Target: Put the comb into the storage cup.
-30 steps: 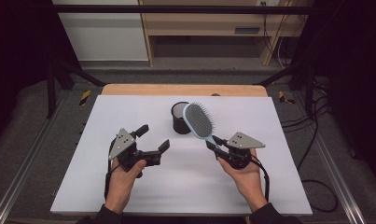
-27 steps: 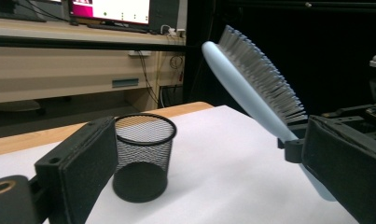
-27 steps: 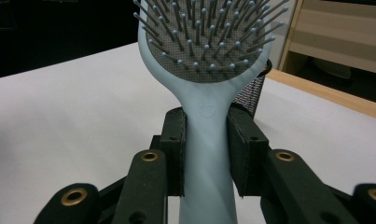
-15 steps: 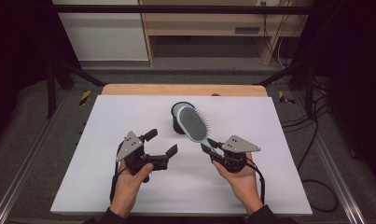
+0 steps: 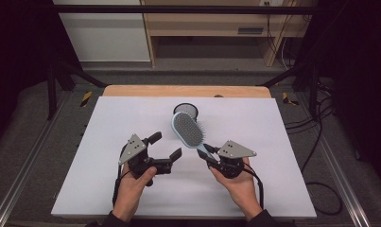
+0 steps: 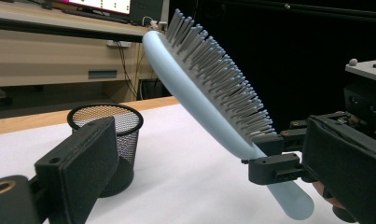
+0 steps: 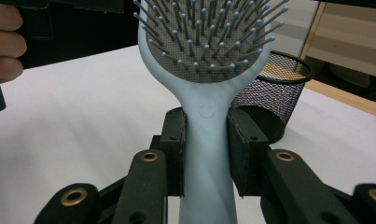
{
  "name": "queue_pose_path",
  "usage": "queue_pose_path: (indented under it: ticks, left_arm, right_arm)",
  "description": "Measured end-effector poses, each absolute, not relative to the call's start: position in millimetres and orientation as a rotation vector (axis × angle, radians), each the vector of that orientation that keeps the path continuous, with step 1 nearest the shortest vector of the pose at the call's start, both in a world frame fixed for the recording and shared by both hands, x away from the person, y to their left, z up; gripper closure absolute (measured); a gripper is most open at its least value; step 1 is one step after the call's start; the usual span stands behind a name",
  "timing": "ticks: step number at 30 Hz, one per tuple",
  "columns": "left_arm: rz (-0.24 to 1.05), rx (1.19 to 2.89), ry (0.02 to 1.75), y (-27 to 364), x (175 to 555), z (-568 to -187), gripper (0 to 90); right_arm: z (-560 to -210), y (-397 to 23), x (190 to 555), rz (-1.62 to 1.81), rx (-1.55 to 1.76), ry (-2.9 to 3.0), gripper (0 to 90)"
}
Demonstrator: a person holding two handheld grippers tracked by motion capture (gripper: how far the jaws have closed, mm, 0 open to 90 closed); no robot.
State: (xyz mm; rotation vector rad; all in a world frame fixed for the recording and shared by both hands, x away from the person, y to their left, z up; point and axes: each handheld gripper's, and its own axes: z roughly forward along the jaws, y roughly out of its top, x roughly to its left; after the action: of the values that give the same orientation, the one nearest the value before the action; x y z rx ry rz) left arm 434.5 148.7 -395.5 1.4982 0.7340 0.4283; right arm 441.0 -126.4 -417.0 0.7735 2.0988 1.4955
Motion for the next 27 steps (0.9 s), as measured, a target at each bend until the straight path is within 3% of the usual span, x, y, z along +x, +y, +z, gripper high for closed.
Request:
queue_pose_path:
  ticks: [27]
  left_arm:
    - [0.355,1.466,0.732,148,433,-393,3.3]
  right_arm:
    - [-421,-108,434,1.475,0.717,2.116,69.4]
